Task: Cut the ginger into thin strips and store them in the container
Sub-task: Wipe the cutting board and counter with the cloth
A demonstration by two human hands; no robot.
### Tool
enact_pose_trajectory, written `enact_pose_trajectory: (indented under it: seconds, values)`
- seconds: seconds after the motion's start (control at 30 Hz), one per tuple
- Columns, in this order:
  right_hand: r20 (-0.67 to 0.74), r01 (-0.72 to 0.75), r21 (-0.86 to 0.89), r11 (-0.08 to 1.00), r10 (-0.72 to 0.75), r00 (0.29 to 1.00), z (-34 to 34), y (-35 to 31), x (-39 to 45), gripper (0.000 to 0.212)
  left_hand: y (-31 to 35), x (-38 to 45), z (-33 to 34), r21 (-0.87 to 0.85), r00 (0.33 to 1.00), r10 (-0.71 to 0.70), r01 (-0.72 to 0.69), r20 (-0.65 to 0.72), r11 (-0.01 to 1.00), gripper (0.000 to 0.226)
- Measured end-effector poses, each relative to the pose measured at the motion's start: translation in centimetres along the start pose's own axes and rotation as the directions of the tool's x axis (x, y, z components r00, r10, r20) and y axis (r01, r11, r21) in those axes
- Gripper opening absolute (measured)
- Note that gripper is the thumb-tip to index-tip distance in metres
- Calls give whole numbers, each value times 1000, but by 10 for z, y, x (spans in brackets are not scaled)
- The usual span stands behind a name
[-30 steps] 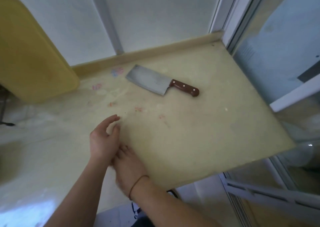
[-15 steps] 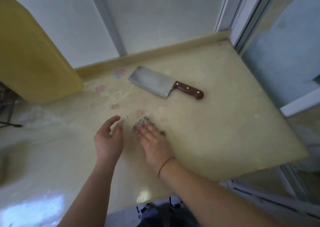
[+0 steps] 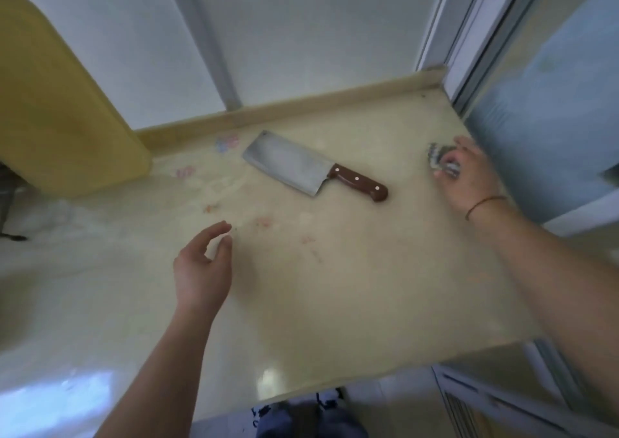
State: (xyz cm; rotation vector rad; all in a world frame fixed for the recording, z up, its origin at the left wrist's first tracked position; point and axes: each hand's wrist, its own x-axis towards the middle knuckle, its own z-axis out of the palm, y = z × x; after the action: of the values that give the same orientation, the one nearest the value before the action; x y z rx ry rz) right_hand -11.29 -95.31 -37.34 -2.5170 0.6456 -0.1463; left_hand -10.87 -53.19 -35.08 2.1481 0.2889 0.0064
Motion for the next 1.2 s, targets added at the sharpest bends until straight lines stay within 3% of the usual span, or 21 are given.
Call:
enact_pose_trajectory:
  seconds: [0.07,0.27,0.37,0.5,0.63,0.9,1.07,1.13,1.2]
  values:
    - [92,51,-96,994,-42,995,7,12,-10,35,-10,0,-10,-7,1000,-8,8,-27,1000,22]
    - [-44,-14,-10,1000,14,999,33,0,-152,34,-41,-2,-55,-86,993,-49,40,-110,996,22]
    - [-65,-76,49,996,79,995,66,-46,-204,42,-65,-7,-89,-108,982,-84,67,-169,992,23]
    - [-34,115,0,993,-115,993,122,-134,-234,60,-106,-21,-145,-136,962,-146,117,-229,984,23]
    - [59,209,44,977,-212,976,186,-236,-269,58,-143,-40,-196,-167,941,-220,181,-259,969,23]
    - [205,440,76,895,-446,871,303,-424,-358,58,-216,-71,-285,-201,874,-247,176,-418,964,27]
    - [371,534,223,816,-578,727,337,-496,-389,57,-266,-71,-336,-214,850,-265,184,-455,959,30]
    - [348,474,285,833,-550,759,323,-498,-371,45,-278,-71,-354,-246,854,-280,185,-439,951,30]
    - [172,445,315,838,-512,842,301,-491,-344,39,-287,-68,-367,-234,871,-252,164,-423,958,30]
